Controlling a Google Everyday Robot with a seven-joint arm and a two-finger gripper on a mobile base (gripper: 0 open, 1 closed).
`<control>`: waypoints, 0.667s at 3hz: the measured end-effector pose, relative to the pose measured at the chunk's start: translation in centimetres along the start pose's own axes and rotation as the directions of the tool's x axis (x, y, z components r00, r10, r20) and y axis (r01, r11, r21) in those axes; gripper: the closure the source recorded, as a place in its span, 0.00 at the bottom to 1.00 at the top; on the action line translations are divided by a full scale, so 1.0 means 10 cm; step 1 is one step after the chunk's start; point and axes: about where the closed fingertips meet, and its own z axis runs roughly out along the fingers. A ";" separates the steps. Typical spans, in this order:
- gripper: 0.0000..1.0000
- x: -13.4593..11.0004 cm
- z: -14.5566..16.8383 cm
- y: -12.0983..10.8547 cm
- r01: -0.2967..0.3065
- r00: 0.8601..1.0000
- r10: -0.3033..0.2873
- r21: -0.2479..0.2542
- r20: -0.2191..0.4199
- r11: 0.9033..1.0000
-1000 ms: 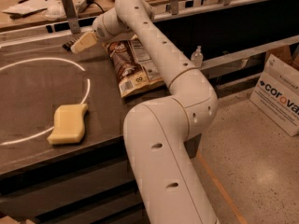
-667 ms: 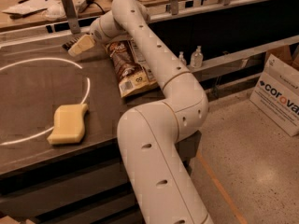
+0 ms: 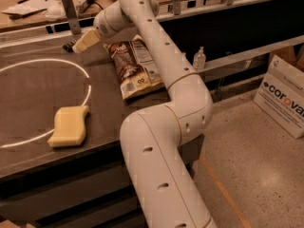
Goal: Move rxbar chocolate near sponge
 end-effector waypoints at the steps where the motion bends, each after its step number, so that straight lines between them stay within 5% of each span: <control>1: 0.00 -0.06 -0.46 0.15 0.016 1.000 -0.018 -0.061 -0.021 0.998; 2: 0.00 -0.13 -0.75 0.42 0.019 0.998 -0.026 -0.142 -0.052 0.990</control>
Offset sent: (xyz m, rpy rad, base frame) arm -0.0620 -0.0641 0.0952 -0.0770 0.1225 0.2024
